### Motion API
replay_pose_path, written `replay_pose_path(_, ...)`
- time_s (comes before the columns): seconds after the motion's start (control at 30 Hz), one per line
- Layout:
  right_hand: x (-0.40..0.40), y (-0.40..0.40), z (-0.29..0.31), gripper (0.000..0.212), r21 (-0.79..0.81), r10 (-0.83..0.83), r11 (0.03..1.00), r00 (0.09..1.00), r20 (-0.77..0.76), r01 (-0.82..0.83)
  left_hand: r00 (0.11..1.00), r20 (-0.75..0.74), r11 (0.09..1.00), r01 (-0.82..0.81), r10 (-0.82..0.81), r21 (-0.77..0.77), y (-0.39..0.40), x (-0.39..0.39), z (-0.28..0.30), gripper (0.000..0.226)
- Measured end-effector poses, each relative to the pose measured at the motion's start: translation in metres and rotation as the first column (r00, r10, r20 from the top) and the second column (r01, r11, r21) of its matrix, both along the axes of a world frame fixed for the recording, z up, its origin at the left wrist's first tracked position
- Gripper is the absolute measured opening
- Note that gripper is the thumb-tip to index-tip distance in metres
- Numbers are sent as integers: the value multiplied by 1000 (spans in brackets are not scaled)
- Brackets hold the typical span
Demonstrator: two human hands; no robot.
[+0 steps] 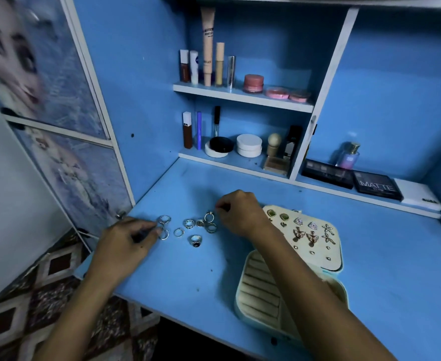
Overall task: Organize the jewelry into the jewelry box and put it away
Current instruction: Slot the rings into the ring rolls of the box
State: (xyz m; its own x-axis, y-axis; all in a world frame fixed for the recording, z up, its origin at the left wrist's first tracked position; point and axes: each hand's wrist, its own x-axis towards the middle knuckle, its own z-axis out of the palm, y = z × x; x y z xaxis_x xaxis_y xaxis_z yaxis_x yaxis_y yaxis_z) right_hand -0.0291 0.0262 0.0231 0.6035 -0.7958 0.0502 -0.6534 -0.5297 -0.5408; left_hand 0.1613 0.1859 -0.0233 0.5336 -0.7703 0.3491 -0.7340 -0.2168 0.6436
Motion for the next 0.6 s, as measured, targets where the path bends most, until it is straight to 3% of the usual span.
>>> replay_pose_path(0.17,14,-4,-7,20,74,-5,997,999,-34,7,1000,17,1000,10,-10,3,0,-1,-1,8)
replay_pose_path(0.47,25,-5,-16,16,14,6,1000,998,-63,-5,990,140,1000,6,-5,-9,-6,-6,-4,11)
replay_pose_path(0.6,25,-4,-17,15,-14,-5,1000,999,-36,4,994,112,1000,9,-8,-14,-7,-5,-6,14)
